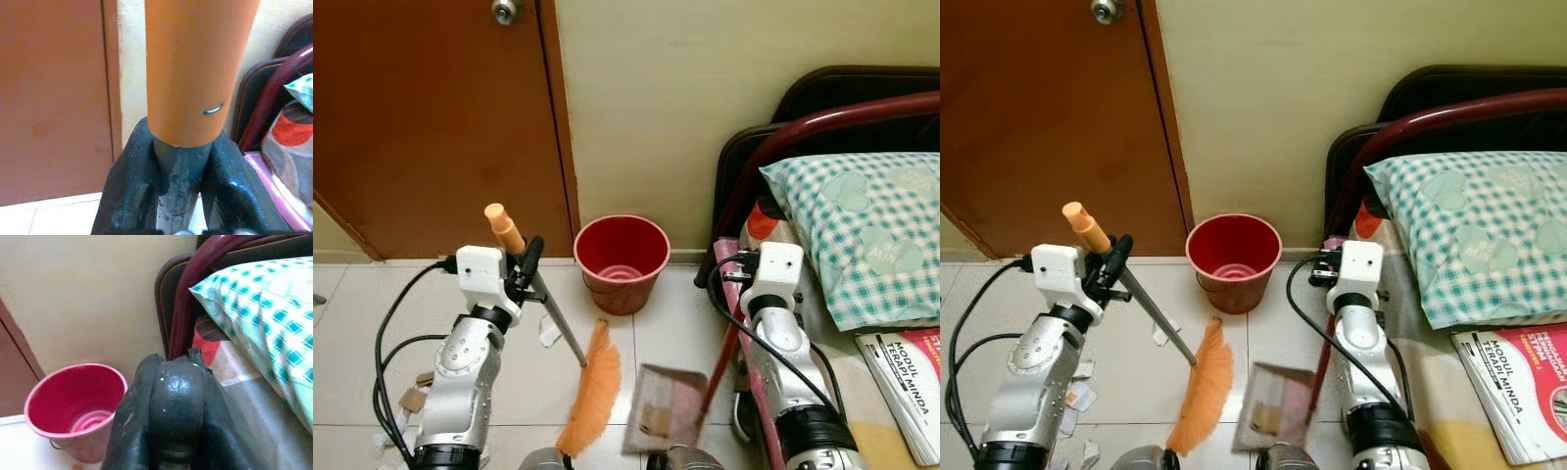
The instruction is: Sweep floor
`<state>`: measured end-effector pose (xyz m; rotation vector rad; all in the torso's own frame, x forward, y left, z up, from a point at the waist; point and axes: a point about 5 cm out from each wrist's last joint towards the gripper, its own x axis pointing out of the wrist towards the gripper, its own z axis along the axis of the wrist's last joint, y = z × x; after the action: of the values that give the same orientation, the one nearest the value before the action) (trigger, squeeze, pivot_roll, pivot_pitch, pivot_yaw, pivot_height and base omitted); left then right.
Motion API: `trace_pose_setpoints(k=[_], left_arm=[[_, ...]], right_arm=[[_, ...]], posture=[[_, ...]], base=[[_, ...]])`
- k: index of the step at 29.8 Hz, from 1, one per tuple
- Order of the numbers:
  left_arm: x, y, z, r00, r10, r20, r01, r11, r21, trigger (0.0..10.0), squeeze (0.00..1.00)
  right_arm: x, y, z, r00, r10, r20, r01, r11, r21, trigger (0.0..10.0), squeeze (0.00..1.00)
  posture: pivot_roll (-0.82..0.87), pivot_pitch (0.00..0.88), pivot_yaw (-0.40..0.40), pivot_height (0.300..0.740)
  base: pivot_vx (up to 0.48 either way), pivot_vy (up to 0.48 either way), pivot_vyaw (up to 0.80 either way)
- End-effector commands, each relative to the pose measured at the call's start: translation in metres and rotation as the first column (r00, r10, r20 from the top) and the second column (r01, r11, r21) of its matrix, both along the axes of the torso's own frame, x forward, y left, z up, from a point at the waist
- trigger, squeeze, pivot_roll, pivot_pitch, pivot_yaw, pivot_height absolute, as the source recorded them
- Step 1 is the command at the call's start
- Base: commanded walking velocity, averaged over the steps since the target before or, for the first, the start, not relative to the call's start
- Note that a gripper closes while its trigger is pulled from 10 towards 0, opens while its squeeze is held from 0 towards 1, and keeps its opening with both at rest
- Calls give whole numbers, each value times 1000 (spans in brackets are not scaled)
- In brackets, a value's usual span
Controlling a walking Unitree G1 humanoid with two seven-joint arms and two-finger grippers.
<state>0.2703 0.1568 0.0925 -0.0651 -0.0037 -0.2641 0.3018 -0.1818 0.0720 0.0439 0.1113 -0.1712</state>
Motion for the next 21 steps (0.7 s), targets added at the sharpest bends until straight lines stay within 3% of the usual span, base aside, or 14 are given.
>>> trace_pose_setpoints(k=[1,10,21], left_arm=[[-2,0,-7,999,-4,-33,5,1000,9,10000,0],[2,1,-3,1000,4,-20,-3,1000,10,10000,0],[-5,0,-6,999,20,-27,-20,1000,-1,10000,0]], right_arm=[[-1,3,2,1000,22,14,-22,1000,7,10000,0],[-2,5,0,1000,21,7,-21,1000,17,10000,0],[-12,-2,-10,999,-2,-39,3,1000,19,10000,0]], posture=[[-38,40,0,740],[-36,48,-6,740],[-34,78,-42,740]], base=[[0,368,-413],[0,368,-418],[0,405,-414]])
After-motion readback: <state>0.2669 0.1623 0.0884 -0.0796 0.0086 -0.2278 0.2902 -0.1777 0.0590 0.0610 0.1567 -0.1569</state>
